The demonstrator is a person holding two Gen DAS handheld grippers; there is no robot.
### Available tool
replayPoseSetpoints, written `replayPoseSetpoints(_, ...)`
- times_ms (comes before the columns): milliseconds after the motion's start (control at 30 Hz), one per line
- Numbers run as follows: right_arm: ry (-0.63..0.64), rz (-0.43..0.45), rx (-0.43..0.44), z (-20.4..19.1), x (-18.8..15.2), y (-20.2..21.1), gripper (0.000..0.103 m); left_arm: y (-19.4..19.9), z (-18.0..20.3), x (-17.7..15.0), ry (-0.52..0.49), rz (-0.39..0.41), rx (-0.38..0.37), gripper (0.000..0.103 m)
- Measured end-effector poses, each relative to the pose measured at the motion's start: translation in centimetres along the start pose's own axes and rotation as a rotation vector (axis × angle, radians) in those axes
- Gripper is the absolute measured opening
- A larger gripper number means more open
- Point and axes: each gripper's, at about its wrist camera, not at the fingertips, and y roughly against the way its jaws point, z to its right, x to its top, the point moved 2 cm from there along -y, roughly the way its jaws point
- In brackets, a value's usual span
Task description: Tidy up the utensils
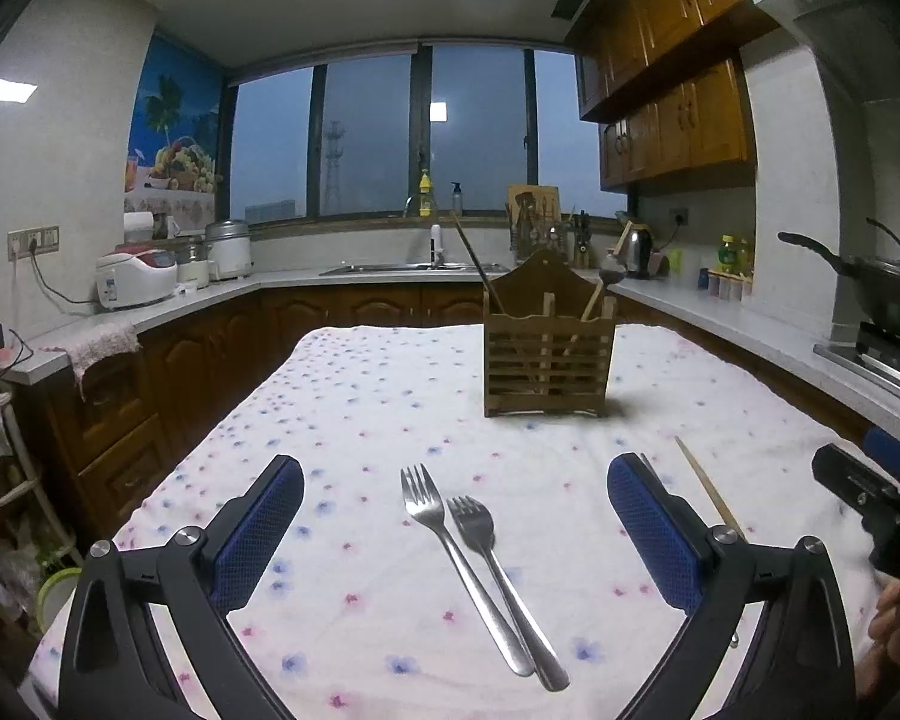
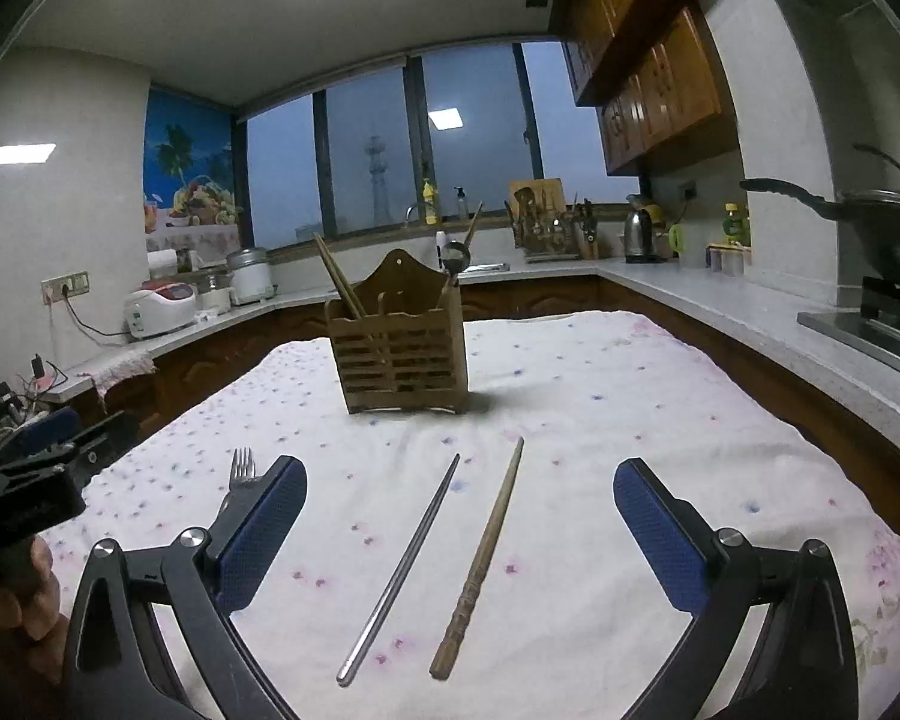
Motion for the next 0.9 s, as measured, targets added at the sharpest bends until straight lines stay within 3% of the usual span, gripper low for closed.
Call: replayPoseSetpoints(900, 0.01, -0.007, 0.002, 0.1, -0.31, 0.35, 0.103, 0.1, -0.62, -0.56, 0.017, 0.004, 0.038, 0.102)
